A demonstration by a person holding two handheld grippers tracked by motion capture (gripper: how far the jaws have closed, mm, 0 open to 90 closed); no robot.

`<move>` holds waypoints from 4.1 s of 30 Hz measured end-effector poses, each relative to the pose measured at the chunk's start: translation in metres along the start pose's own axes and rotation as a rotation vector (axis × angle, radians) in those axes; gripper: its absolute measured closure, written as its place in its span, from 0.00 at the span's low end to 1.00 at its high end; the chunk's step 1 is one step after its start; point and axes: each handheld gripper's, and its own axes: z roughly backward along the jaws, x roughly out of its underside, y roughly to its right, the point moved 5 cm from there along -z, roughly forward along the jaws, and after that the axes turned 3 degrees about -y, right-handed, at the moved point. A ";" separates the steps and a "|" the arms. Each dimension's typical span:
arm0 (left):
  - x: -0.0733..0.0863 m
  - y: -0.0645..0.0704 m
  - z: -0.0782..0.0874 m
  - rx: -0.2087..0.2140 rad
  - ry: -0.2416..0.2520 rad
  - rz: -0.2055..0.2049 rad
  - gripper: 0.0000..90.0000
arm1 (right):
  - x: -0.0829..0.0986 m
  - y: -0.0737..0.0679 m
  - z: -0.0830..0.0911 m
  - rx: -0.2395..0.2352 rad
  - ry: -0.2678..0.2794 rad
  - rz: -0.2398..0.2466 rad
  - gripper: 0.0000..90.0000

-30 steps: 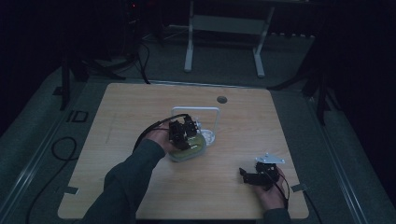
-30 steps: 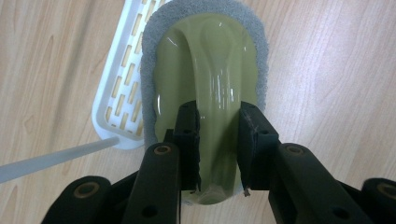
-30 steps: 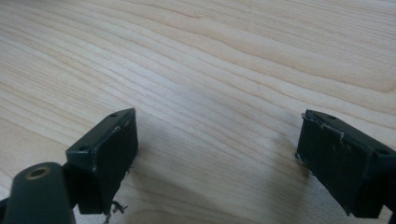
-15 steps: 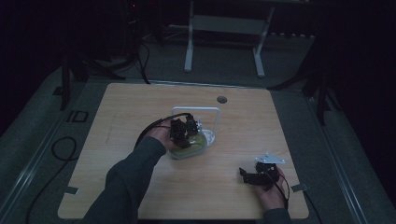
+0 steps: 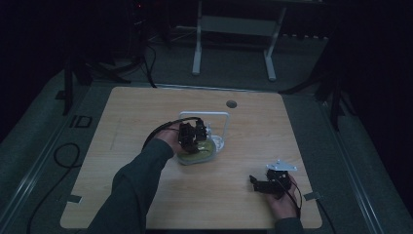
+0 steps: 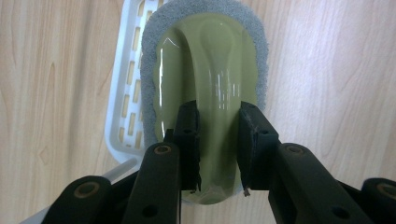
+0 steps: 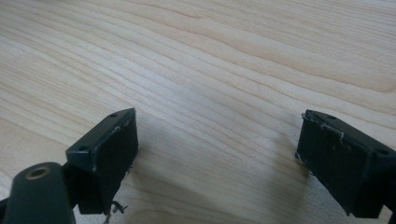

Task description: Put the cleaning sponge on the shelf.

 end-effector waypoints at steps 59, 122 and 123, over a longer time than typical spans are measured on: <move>-0.025 -0.024 0.006 -0.086 0.000 -0.202 0.80 | 0.000 0.000 0.000 0.000 0.001 0.001 0.13; -0.035 -0.026 -0.022 -0.150 -0.083 -0.236 0.80 | 0.000 0.000 0.000 0.001 0.001 0.002 0.13; -0.035 -0.027 -0.023 -0.156 -0.088 -0.234 0.80 | 0.000 0.000 0.000 0.001 0.001 0.002 0.13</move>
